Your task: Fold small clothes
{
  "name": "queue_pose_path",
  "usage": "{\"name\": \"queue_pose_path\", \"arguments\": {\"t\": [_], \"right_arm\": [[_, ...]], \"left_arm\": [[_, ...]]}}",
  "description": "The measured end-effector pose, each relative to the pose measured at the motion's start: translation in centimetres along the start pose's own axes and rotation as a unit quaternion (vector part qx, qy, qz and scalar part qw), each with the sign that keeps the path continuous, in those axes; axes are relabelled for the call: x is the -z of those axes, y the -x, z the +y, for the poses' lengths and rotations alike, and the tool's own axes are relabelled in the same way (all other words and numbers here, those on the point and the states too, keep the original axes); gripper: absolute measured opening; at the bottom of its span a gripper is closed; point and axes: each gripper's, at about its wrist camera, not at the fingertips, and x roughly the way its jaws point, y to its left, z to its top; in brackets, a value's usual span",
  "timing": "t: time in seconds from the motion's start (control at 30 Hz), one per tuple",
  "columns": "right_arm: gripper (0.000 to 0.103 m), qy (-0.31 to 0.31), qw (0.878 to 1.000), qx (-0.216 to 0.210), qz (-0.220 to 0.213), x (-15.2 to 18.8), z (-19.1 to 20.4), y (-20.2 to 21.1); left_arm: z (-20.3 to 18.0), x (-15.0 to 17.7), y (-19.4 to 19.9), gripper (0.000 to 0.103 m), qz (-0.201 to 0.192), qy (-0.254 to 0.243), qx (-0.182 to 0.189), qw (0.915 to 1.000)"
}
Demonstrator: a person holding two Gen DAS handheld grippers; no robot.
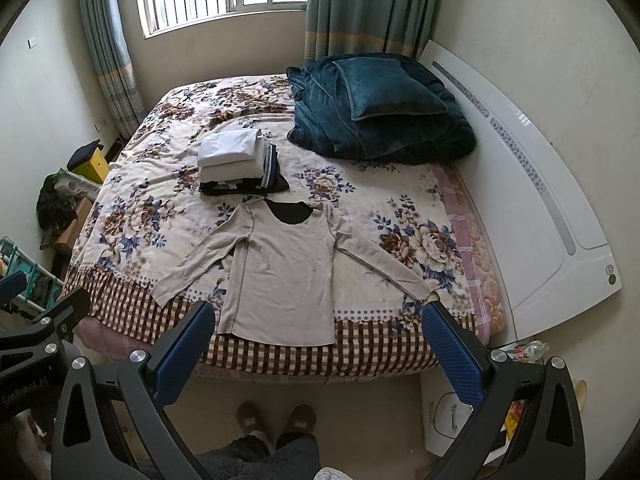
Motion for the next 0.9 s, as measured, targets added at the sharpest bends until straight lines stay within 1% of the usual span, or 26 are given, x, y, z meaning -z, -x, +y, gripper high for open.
{"name": "queue_pose_path", "arguments": {"t": [0.07,0.17,0.3,0.37,0.43,0.5,0.57,0.6,0.63,0.67,0.73,0.8,0.83,0.87,0.9], "right_arm": [[0.103,-0.001,1.000,-0.001,0.000,0.0,0.1,0.0],[0.103,0.001,1.000,0.000,0.001,0.1,0.5,0.0],[0.103,-0.001,1.000,0.002,0.005,0.1,0.9,-0.2],[0.103,-0.007,1.000,0.005,0.007,0.2,1.0,-0.7],[0.103,-0.016,1.000,0.009,0.012,0.0,1.0,-1.5],[0.103,-0.032,0.999,0.018,0.016,0.2,0.6,-2.9],[0.103,-0.052,0.998,0.024,0.023,0.1,-0.1,-5.1],[0.103,-0.070,0.997,0.031,0.026,0.1,-0.7,-6.5],[0.103,-0.083,0.995,0.037,0.026,0.1,-1.3,-7.9],[0.103,-0.094,0.994,0.047,0.032,0.1,-1.8,-9.3],[0.103,-0.124,0.990,0.061,0.038,0.3,-3.3,-12.7],[0.103,-0.157,0.983,0.078,0.053,0.4,-5.3,-16.6],[0.103,-0.183,0.978,0.078,0.061,0.7,-6.7,-19.1],[0.103,-0.205,0.973,0.081,0.070,1.0,-7.9,-21.2],[0.103,-0.231,0.966,0.082,0.083,1.4,-9.5,-23.7]], "left_arm": [[0.0,-0.3,0.0,0.103,-0.001,0.000,0.000,1.0000],[0.0,0.2,0.0,0.103,-0.001,0.000,0.001,1.0000],[0.3,-0.6,-0.4,0.103,0.004,-0.002,0.005,1.0000],[0.4,-1.4,-1.2,0.103,0.003,-0.005,0.003,1.0000],[0.9,-1.5,-2.4,0.103,-0.003,-0.006,-0.002,1.0000],[1.1,-2.4,-4.6,0.103,-0.010,-0.008,-0.009,0.9999],[1.3,-2.5,-6.4,0.103,-0.016,-0.013,-0.013,0.9997],[1.1,-3.0,-8.3,0.103,-0.024,-0.017,-0.017,0.9994],[0.9,-3.6,-9.9,0.103,-0.023,-0.022,-0.021,0.9993],[0.8,-3.3,-10.6,0.103,-0.022,-0.025,-0.020,0.9993],[0.0,-4.1,-14.3,0.103,-0.021,-0.033,-0.019,0.9991],[-1.1,-4.2,-17.5,0.103,-0.014,-0.041,-0.015,0.9990],[-2.0,-4.6,-19.8,0.103,-0.008,-0.044,-0.019,0.9988],[-2.5,-4.7,-21.4,0.103,-0.004,-0.045,-0.021,0.9987],[-3.4,-5.0,-23.5,0.103,0.005,-0.047,-0.020,0.9987]]}}
